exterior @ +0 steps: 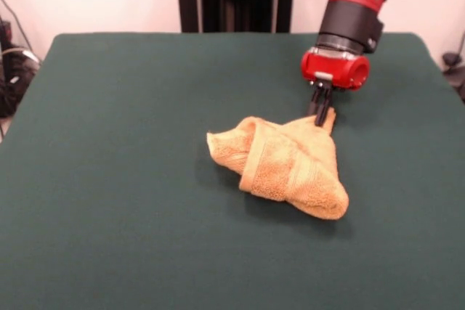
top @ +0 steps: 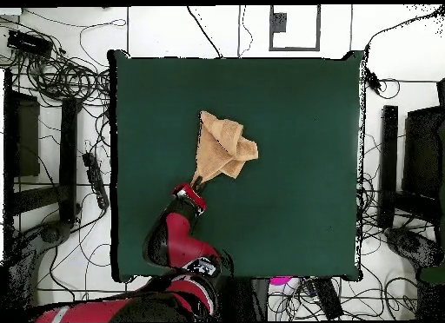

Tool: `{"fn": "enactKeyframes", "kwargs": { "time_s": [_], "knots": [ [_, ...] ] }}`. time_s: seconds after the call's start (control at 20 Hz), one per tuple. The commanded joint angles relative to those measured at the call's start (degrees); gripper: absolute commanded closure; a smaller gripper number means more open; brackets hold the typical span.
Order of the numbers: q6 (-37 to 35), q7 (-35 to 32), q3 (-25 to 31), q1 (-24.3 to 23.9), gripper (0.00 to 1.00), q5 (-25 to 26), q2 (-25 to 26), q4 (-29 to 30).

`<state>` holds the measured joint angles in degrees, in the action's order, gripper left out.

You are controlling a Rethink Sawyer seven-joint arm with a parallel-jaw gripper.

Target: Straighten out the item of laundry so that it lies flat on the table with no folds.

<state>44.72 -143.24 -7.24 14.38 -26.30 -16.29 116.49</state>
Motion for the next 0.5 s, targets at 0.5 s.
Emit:
{"fn": "enactKeyframes", "kwargs": {
  "time_s": [0.5],
  "knots": [
    [-2.8, -13.5, 10.2, 3.4, 1.00, -10.0, 15.6, 8.7]
  ]
}}
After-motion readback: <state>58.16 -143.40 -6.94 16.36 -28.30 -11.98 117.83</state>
